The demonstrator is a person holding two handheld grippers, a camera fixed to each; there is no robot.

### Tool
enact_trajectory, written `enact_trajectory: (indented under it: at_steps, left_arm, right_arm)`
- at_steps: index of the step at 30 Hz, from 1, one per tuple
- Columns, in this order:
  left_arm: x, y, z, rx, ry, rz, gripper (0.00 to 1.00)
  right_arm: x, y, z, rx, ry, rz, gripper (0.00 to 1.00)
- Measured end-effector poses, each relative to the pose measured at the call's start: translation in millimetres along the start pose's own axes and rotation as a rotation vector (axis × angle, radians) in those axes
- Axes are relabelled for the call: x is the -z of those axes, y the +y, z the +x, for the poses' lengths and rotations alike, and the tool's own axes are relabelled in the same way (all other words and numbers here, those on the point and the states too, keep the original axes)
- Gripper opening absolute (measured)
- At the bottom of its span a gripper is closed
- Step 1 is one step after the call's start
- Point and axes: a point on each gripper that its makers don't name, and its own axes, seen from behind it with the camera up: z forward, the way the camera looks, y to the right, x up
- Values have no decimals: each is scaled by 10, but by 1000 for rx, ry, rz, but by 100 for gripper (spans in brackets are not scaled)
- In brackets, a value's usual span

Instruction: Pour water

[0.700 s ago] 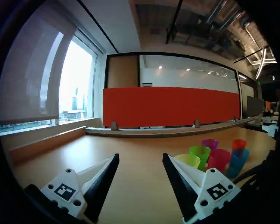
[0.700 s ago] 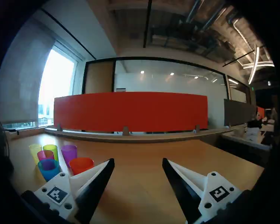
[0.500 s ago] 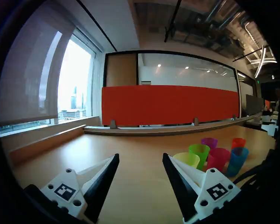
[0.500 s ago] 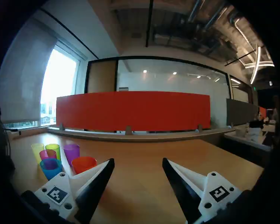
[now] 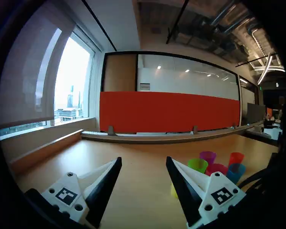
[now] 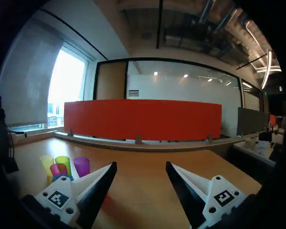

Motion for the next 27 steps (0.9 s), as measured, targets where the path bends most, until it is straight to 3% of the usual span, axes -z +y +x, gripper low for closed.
enact_trajectory:
  at_steps: [8, 15, 20, 27]
  left_arm:
    - [-2, -5, 221, 19, -34, -33, 85]
    - [-49, -25, 605, -18, -15, -59, 85]
    - [-74, 49, 813, -33, -11, -89, 85]
    - [-103, 155, 1033, 9, -8, -142, 85]
  right_arm:
    - [-21, -19, 271, -16, -9, 18, 99]
    - [-60, -10, 476, -31, -26, 32, 99]
    - [-71, -93, 642, -24, -29, 69, 100]
    - [-110, -120, 920, -36, -23, 87, 99]
